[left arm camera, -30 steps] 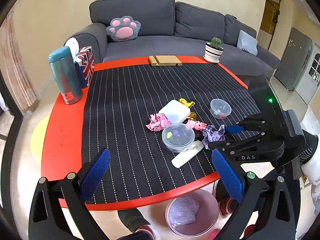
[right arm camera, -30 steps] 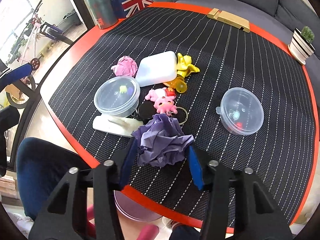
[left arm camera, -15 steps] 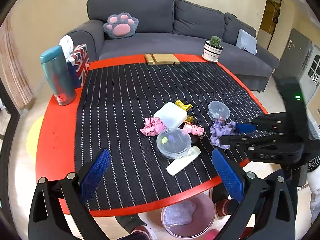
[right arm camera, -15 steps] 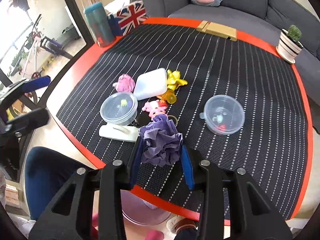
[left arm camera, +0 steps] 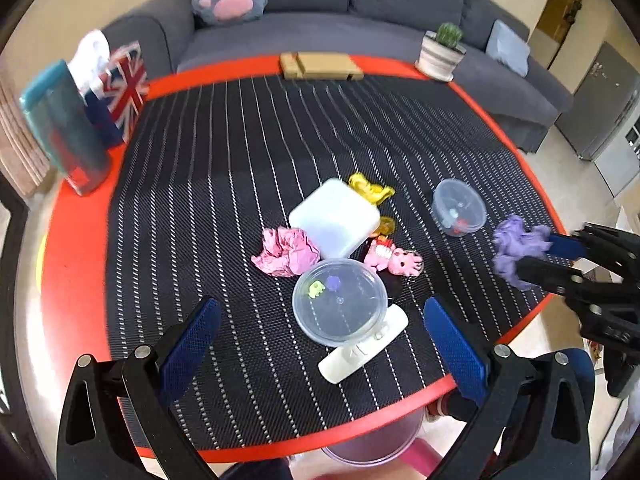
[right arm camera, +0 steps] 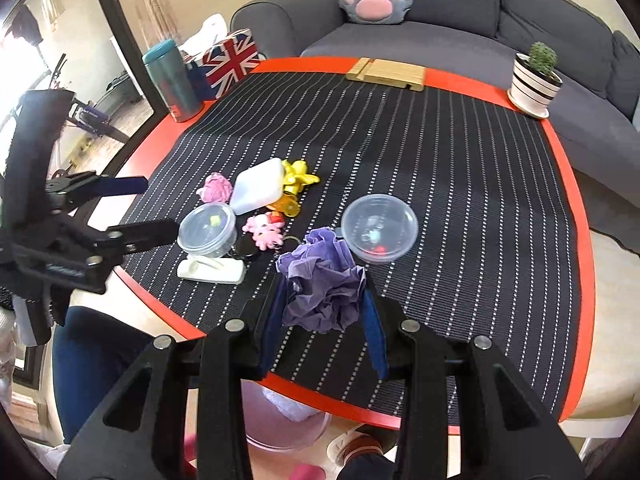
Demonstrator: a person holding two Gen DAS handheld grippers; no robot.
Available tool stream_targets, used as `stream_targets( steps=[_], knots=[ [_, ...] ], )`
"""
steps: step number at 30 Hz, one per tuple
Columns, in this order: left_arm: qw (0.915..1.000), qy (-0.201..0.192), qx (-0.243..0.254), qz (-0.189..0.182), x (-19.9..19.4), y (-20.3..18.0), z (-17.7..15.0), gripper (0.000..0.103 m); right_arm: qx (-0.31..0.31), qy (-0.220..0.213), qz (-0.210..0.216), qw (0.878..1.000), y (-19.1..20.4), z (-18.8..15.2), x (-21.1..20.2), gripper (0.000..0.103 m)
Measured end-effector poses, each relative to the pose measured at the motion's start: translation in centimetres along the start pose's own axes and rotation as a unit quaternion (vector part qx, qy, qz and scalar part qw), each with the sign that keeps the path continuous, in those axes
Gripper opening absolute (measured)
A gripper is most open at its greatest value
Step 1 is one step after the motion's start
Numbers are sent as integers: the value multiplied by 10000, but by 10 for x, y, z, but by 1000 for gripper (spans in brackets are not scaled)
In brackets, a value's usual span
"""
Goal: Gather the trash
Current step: 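Lift the purple paper with the right gripper while the left gripper grasps the clear bowl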
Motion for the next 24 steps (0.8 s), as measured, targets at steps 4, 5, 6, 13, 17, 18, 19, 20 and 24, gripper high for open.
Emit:
stream_targets(
  steps=[4, 5, 6, 13, 17, 18, 19, 20, 24],
  knots=[
    [9989, 415, -222, -36, 20, 3, 5, 97, 51, -6, -7, 10000, -5, -3, -1, 36],
    [9985, 476, -254, -50, 22, 3, 6, 97, 61, -9, -9, 10000, -6, -4, -2, 36],
    [9980, 557, -300, -91, 26, 4, 7, 97, 73, -12, -12, 10000, -8, -5, -2, 36],
    [9950, 855, -446, -266, 39, 1, 10, 89, 93, -25, 0, 10000, -10, -4, -4, 36],
    [9936, 971, -473, -322, 44, -1, 9, 70, 87, -25, 10, 10000, -10, -3, -4, 36],
    [9936, 978, -462, -320, 44, -1, 9, 66, 81, -22, 10, 10000, -9, -3, -3, 36],
    [9936, 984, -449, -318, 45, -2, 9, 64, 81, -22, 14, 10000, -9, -3, -3, 36],
    [9935, 994, -443, -319, 45, -2, 9, 59, 82, -22, 16, 10000, -9, -3, -3, 36],
    [9946, 911, -397, -297, 44, -3, 7, 59, 70, -33, 18, 10000, -7, -3, -3, 36]
  ],
)
Point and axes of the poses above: each gripper's, at about its wrist camera, not at the fingertips, and x roughly the way its jaws point, y to its left, z to its top, the point moved 4 cm from there along x, roughly the way its jaws point, and after that the axes turned 10 degrees about y, right-handed, at the moved point
